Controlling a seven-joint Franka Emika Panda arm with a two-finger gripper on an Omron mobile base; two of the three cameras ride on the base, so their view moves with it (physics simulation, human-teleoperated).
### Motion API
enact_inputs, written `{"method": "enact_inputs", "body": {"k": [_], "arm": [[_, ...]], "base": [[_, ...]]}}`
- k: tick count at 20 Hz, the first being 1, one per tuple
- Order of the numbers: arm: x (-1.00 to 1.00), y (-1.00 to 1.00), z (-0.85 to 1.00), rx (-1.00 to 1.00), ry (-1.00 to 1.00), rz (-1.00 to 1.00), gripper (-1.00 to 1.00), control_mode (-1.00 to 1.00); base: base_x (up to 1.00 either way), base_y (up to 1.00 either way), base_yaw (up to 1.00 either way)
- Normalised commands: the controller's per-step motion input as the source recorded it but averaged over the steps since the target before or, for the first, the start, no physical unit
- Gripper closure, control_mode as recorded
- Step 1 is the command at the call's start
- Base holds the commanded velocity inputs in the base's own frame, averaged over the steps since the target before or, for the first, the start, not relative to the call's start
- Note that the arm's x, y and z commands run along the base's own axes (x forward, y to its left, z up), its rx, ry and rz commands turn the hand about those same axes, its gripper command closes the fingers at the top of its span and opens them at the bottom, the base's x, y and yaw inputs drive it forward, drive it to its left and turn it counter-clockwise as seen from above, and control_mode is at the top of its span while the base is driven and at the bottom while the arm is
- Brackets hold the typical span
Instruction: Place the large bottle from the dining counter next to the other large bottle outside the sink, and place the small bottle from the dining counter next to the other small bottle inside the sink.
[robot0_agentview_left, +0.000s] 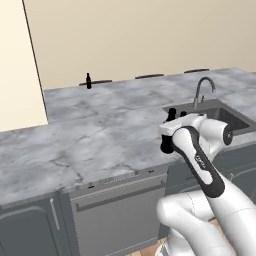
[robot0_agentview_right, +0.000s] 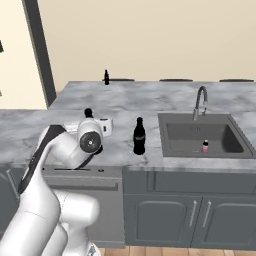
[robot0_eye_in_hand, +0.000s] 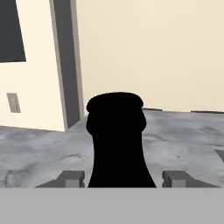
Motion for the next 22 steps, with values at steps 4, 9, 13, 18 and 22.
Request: {"method": "enact_inputs", "body": {"k": [4,9,13,18,22], "arm": [[0.57,-0.12,-0.29,0.14,-0.02,-0.01,1.0,-1.0],[0.06,-0.04,-0.07,0.01,-0.02,-0.01,1.0,-1.0],[0.0,0.0,-0.04,0.0,0.0,-0.14,1.0,-1.0],[0.02,0.0,-0.06,0.0,0.0,-0.24,1.0,-1.0],[0.02,-0.01,-0.01,0.0,0.0,-0.03,1.0,-1.0]], "base": [[0.0,0.0,0.0],[0.0,0.0,0.0],[0.0,0.0,0.0],[0.0,0.0,0.0],[0.0,0.0,0.0]]}}
